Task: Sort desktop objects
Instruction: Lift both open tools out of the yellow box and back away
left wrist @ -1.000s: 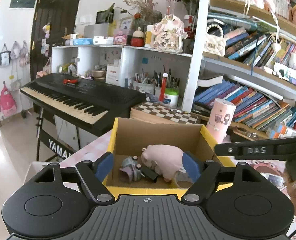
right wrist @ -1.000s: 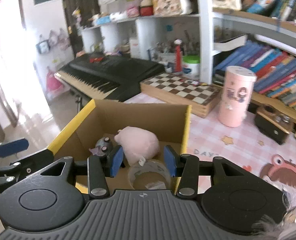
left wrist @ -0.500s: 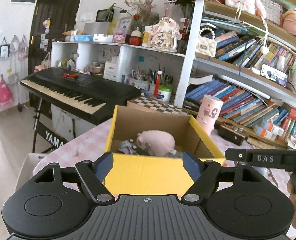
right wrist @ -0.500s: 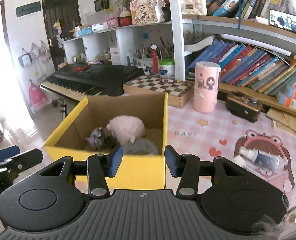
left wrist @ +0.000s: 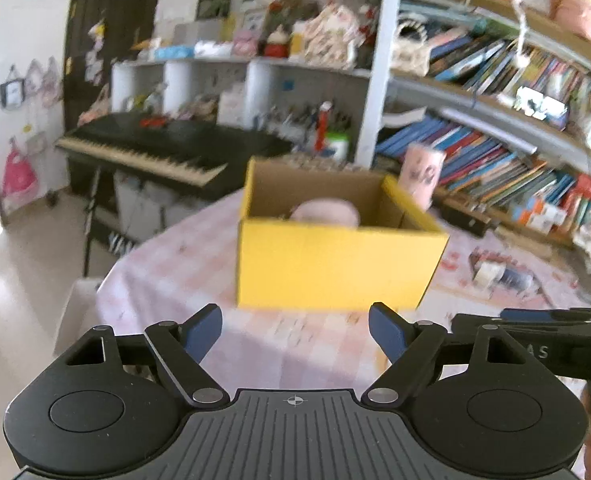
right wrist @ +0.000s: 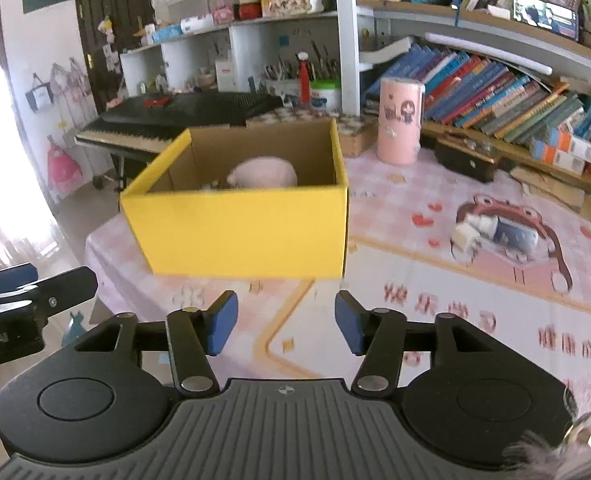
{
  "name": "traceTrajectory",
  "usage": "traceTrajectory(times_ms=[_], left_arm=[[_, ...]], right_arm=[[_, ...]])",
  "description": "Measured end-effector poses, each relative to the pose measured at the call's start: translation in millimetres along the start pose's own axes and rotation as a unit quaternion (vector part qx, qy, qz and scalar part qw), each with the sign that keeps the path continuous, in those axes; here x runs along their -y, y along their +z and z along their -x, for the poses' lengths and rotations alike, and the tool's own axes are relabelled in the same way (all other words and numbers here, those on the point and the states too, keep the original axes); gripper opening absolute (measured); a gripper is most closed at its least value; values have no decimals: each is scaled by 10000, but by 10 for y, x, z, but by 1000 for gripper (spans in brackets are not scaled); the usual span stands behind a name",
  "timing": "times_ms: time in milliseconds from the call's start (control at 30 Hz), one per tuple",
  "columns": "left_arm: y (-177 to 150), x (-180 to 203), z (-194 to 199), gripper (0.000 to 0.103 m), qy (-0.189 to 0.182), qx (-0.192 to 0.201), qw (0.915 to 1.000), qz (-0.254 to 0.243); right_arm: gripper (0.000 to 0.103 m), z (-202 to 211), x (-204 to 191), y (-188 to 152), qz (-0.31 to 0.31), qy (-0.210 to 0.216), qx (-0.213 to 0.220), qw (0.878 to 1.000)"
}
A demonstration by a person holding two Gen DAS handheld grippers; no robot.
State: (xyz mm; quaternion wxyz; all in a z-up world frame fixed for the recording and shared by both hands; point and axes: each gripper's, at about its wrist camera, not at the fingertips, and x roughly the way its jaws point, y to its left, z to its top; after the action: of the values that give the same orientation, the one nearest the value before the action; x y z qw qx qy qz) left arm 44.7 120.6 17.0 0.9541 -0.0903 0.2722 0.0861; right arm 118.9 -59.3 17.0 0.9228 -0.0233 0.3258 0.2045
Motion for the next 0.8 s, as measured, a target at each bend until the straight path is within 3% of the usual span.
traceTrajectory(times_ms=[133,500,800], left_arm=[[-155,-52,61,83,-8,-255,9996,85],[-321,-56,245,83,-185,-336,9992,55],[-402,78,251,84,-400,-490,9980,-28]], right_arm=[[57,60,-143,-157,106,-70,-122,9998],[67,206,-285,-413,185,-247,-326,9990],[72,326,-184,-553,83,-444,-433,9980]])
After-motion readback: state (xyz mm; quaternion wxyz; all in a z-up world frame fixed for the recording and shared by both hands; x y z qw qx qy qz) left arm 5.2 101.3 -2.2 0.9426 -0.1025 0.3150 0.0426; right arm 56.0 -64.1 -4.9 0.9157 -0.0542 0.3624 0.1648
